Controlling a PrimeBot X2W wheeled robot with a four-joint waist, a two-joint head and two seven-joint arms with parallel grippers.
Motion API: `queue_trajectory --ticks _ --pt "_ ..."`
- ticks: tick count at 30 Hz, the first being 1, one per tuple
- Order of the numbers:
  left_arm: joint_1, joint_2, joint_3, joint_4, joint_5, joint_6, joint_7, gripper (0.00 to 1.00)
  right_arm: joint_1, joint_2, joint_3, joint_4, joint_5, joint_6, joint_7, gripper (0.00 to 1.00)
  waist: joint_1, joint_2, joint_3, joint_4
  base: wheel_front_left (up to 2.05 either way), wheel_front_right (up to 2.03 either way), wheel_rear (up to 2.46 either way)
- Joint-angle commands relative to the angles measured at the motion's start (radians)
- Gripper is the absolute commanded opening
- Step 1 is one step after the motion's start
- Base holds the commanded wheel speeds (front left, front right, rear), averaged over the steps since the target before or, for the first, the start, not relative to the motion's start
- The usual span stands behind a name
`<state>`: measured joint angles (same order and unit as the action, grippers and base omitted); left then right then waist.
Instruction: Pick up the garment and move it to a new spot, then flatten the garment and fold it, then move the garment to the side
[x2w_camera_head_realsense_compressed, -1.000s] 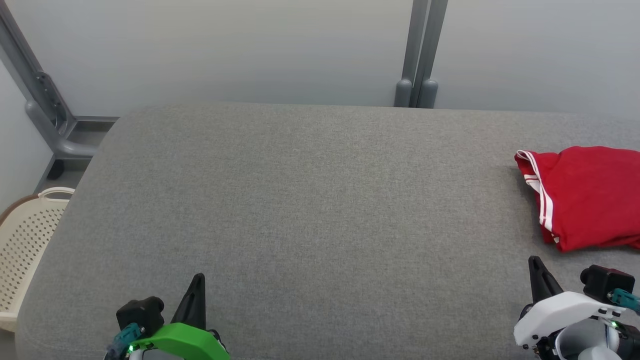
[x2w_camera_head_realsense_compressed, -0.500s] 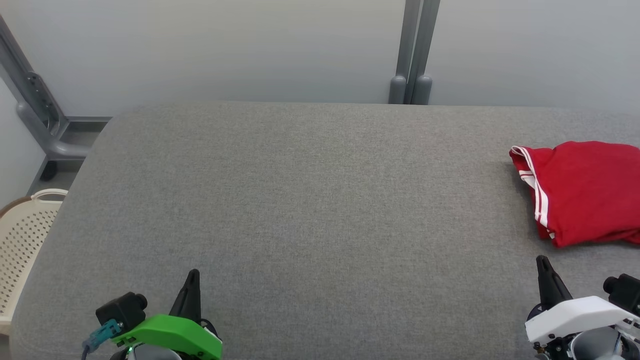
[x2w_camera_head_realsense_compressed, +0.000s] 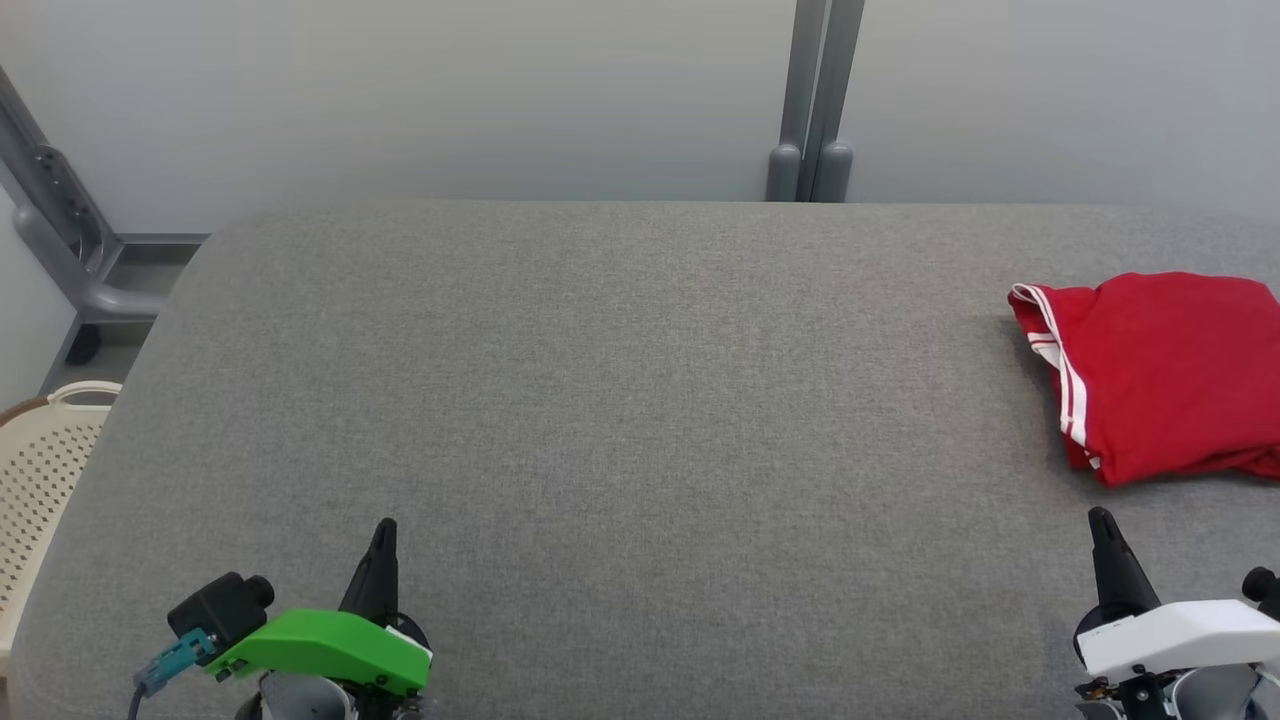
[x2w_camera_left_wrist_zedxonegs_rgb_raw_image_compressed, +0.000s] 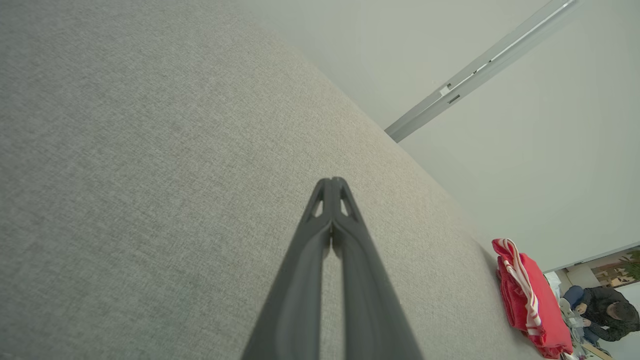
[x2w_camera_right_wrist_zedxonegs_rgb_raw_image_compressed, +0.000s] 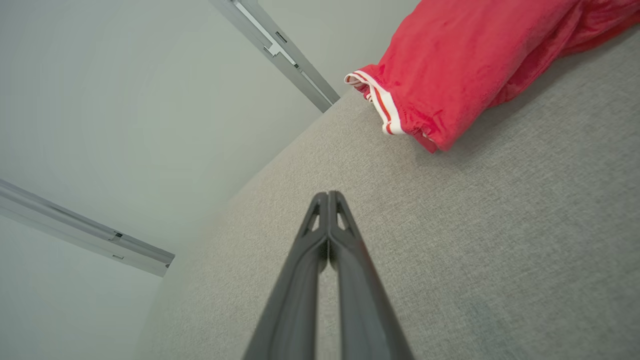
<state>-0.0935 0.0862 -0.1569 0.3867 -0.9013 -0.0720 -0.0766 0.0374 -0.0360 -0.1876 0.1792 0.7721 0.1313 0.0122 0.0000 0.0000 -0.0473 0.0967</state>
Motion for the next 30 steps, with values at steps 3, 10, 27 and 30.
queue_trajectory --ticks 3,10,27,30 --pt "-0.032 0.0 0.015 -0.021 -0.055 -0.009 0.015 0.0 0.005 -0.008 -0.006 -0.029 0.065 0.0 0.004 0.0 0.0 0.0 0.002 -0.004 0.0 0.0 0.0" --pt "-0.038 -0.004 0.025 -0.03 -0.134 -0.015 0.038 0.0 0.016 -0.009 -0.01 -0.047 0.159 0.0 0.011 0.0 0.0 0.0 0.006 -0.012 0.0 0.0 0.0" --pt "-0.048 -0.013 0.05 -0.048 -0.292 -0.027 0.084 0.0 0.041 -0.011 -0.017 -0.083 0.354 0.0 0.021 0.0 0.0 0.0 0.016 -0.029 0.0 0.0 0.0" --pt "-0.05 -0.015 0.053 -0.052 -0.321 -0.029 0.092 0.0 0.047 -0.011 -0.018 -0.089 0.387 0.0 0.024 0.0 0.0 0.0 0.017 -0.033 0.0 0.0 0.0"
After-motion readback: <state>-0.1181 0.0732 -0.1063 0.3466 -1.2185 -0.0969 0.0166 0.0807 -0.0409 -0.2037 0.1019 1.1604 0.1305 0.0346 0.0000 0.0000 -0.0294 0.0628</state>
